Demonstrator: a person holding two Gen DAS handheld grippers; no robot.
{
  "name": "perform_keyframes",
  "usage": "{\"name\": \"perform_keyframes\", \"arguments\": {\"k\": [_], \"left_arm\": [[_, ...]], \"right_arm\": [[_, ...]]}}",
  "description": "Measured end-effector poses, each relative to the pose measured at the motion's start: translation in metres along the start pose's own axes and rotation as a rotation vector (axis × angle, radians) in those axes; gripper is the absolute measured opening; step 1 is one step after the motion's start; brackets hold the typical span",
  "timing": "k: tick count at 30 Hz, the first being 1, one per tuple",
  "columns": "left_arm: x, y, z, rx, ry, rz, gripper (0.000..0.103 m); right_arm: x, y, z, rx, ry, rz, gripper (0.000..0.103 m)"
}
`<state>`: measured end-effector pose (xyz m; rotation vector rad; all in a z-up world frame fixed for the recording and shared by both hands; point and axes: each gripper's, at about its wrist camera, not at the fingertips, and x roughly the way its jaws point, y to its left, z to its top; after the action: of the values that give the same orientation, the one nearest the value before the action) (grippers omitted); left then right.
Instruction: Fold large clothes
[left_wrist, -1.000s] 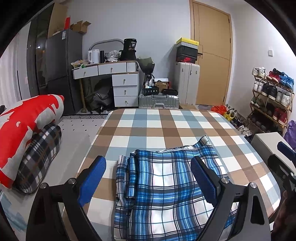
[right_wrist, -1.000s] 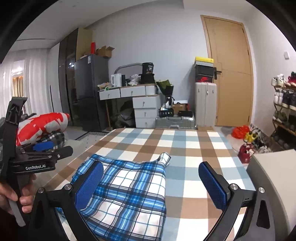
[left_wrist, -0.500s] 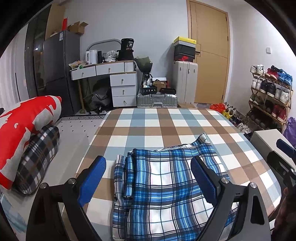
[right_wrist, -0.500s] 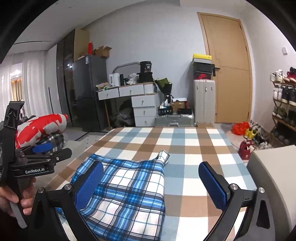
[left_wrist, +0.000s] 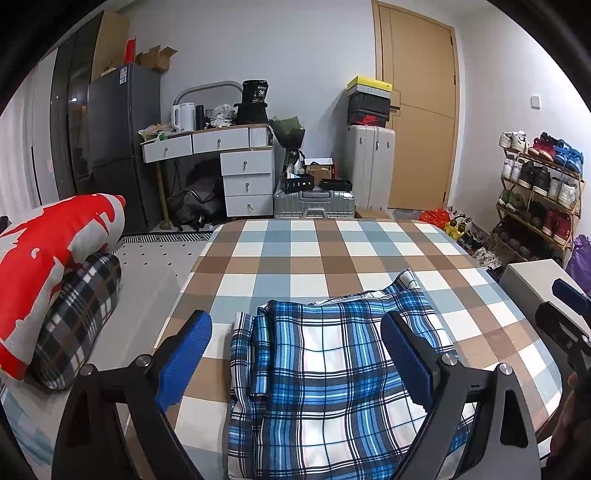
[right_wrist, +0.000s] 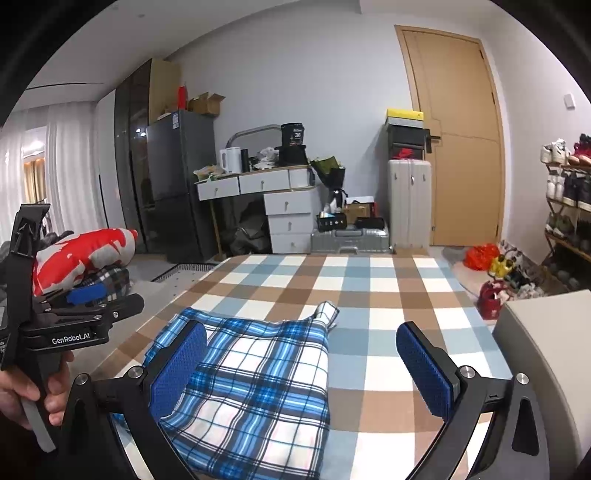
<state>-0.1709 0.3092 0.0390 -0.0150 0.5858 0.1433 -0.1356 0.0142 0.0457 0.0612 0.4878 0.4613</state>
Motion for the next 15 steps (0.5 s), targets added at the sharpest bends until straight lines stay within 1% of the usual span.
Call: {"name": "perform_keyframes", "arguments": {"k": [8,15], "left_arm": [[-0.002,0.004,0.002,-0.001,-0.019,0.02,0.09],[0.004,0.01,0.004,-0.019,0.013,0.005,0.09]], "right_arm": [[-0.001,0.001,0.0,-0.009,0.0,0.003,0.103],[0.002,-0.003,-0.001,0.012,0.027,0.015,0.103]]}}
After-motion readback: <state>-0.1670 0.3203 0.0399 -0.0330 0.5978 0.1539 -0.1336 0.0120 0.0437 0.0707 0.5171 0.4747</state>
